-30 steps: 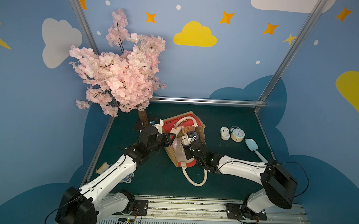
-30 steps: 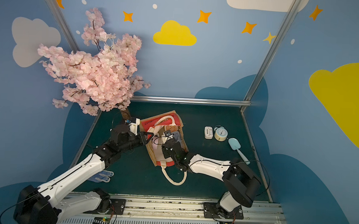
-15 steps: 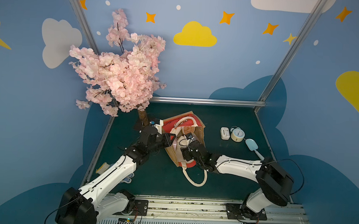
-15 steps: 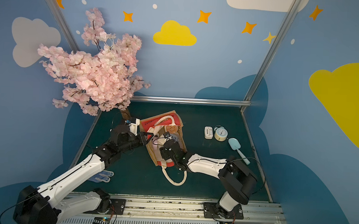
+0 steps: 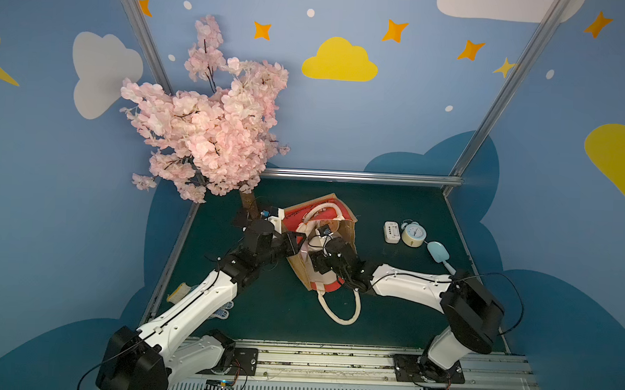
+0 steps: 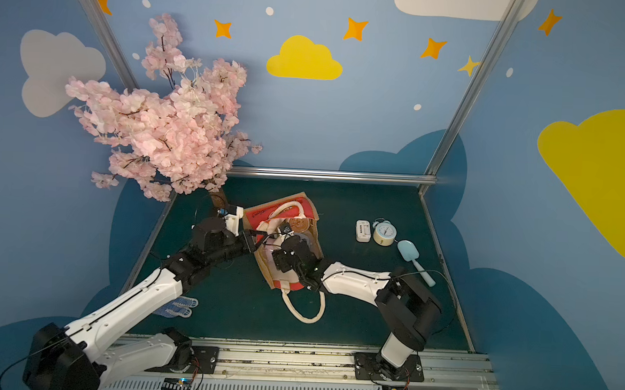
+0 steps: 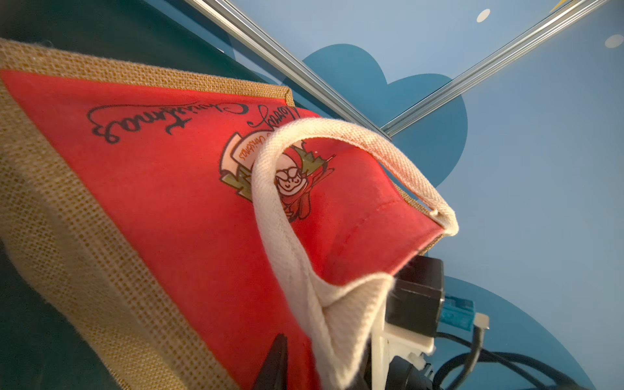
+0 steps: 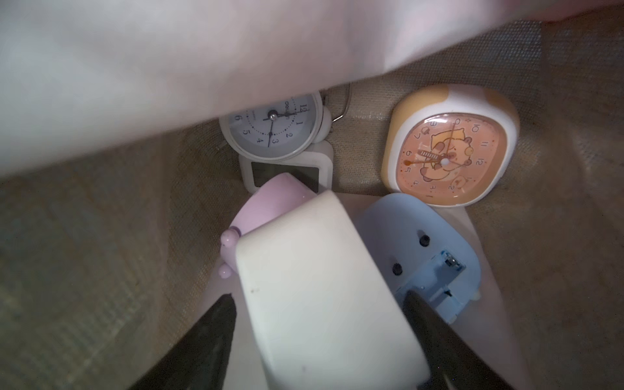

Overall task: Take the alarm clock out of the canvas bag
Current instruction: Pick up the alarm from the canvas bag.

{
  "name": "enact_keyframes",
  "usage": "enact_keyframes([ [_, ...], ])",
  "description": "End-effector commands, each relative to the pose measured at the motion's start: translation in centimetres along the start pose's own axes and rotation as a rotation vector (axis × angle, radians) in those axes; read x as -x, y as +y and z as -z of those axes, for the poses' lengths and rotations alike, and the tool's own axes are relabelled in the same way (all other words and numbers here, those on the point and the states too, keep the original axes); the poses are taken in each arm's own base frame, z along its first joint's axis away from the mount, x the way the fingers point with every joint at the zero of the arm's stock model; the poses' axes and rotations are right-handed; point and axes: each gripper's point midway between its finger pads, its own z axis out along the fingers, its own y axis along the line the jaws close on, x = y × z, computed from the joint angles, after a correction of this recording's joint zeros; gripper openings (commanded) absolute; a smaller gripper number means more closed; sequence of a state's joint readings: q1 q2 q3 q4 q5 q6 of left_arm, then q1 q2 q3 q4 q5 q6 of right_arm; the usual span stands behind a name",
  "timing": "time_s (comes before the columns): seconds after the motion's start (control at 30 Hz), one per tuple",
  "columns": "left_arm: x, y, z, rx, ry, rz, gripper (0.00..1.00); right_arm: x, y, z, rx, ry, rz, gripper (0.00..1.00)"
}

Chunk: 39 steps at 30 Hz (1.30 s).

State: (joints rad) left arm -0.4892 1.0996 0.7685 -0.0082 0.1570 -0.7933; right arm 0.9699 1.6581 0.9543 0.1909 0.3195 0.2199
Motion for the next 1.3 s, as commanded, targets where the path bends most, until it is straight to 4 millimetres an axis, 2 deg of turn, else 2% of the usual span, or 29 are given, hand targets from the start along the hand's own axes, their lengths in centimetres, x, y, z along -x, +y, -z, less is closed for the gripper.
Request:
enact_keyframes([
  [0.0, -0.1, 0.4, 0.2, 0.018, 0.0, 0.001, 0.23, 0.3, 0.4, -0.7, 0.031, 0.002, 0.022, 0.77],
  [0.57, -0.2, 0.7, 0.2, 0.021, -0.004, 0.0, 0.23, -0.8, 1.2, -1.4, 0.142, 0.041, 0.105, 0.74],
  [0.87, -0.1, 0.5, 0.2, 0.018, -0.006, 0.002, 0.23, -1.6, 0.8, -2.0, 0.145, 0.076, 0.108, 0.71],
  [1.27, -0.1, 0.8, 0.4, 0.027, -0.01, 0.001, 0.23, -1.3, 0.4, -2.1, 0.132, 0.071, 0.104, 0.62],
])
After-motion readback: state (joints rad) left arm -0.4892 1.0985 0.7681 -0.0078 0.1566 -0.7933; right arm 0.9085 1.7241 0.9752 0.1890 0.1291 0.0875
